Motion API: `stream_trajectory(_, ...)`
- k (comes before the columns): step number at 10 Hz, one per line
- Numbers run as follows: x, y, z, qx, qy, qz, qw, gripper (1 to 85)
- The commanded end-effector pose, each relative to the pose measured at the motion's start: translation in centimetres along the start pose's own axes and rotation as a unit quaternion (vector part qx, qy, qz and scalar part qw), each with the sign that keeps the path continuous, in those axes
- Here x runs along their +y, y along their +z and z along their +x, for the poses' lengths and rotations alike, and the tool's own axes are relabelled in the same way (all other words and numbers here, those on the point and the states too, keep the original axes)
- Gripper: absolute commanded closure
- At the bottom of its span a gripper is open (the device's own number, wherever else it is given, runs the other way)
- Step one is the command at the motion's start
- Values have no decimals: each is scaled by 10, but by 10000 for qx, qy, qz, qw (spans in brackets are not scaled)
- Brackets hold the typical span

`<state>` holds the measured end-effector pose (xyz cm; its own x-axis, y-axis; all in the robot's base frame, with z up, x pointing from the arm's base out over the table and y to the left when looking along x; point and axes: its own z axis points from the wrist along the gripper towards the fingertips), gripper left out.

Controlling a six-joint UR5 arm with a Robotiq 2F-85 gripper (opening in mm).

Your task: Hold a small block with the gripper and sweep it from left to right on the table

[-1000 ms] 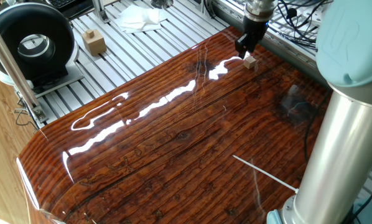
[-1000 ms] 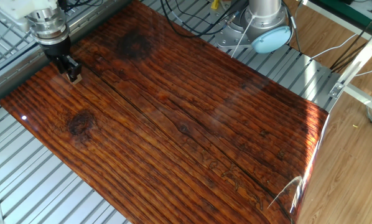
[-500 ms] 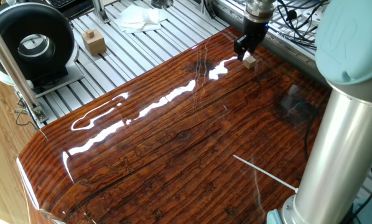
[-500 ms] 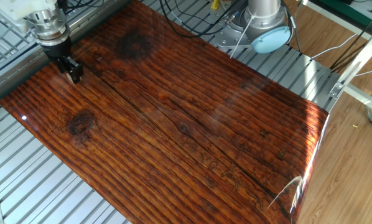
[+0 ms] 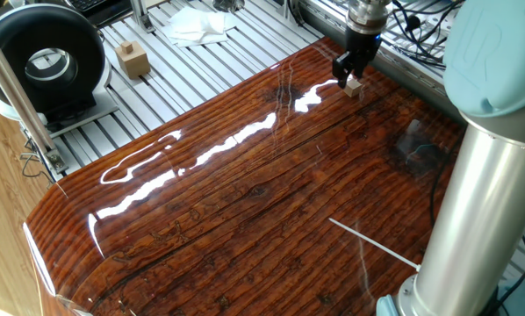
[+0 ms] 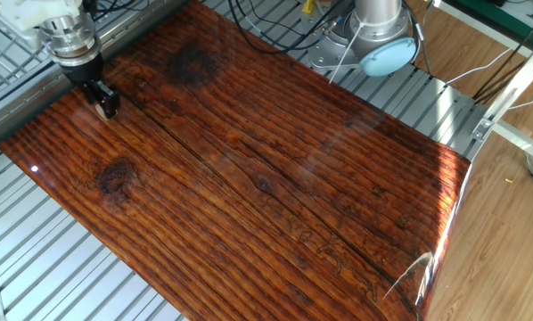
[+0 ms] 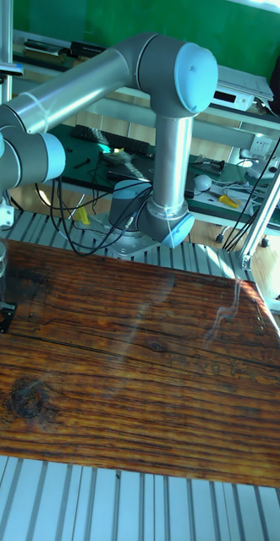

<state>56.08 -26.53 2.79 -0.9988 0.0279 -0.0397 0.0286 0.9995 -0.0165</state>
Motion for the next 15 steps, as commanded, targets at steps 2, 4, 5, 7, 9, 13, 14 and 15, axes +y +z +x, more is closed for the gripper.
stream_trajectory(2,-1,5,1,-9,84,-55,9999,333)
stream_trajectory(4,-4,6,1,-2,83,-39,10000,337)
stream_trajectory(5,-4,7,1,-2,83,-39,10000,337)
stream_trajectory(7,-4,9,0,-10,114,-40,9999,337)
stream_trajectory(9,-3,12,-1,-25,152,-48,9999,350)
stream_trajectory(13,-1,13,3,33,232,-122,9997,397)
stream_trajectory(14,-1,13,6,63,240,-120,9996,407)
stream_trajectory(15,-1,13,7,79,240,-127,9996,413)
